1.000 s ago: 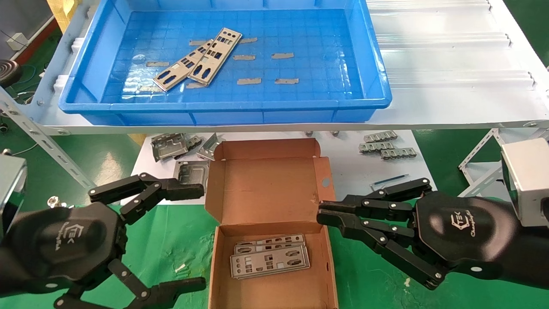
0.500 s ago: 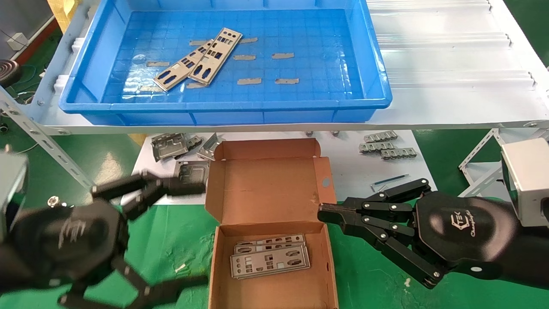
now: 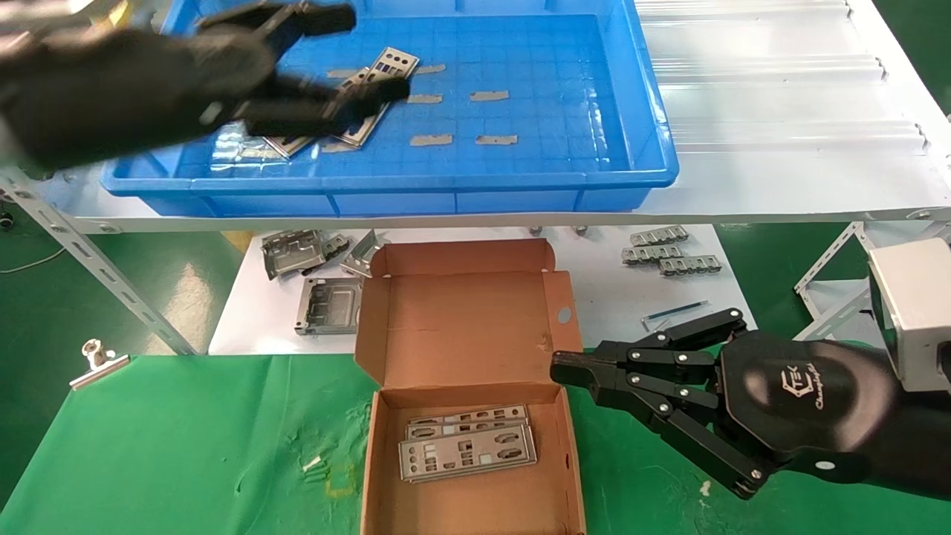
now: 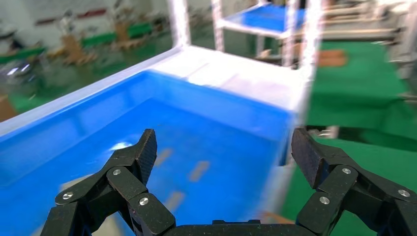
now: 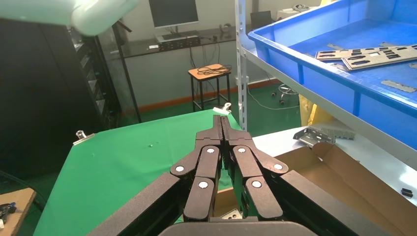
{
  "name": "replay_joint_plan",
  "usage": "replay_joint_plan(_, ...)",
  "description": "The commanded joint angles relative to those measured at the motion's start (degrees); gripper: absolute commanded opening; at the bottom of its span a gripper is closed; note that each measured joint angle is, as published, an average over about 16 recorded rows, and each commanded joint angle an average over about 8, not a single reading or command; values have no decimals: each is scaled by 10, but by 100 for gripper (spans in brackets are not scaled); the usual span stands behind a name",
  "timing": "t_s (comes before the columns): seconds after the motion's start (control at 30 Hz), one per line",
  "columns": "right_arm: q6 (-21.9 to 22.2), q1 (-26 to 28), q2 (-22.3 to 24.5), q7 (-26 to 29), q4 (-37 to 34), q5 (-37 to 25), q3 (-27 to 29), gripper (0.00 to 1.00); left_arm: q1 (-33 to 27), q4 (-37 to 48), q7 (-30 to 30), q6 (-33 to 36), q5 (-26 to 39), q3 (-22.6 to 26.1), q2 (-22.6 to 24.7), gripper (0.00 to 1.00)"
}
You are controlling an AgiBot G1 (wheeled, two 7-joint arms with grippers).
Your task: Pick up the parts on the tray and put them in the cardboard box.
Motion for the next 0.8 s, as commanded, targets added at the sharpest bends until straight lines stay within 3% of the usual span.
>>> replay_joint_plan(0.03,0,0,0,0,0,0,0,0,-50,53,-11,-17,43,25,33,100)
replay_joint_plan(0.3,0,0,0,0,0,0,0,0,-149,215,-39,-56,129,77,118,100)
replay_joint_plan(0.67,0,0,0,0,0,0,0,0,-200,347,-15,-128,177,102,188,100)
replay_joint_plan(0.73,0,0,0,0,0,0,0,11,-203,365,-6,-136,178,102,196,100)
replay_joint_plan(0.8,0,0,0,0,0,0,0,36,-205,381,3,-140,179,102,202,100)
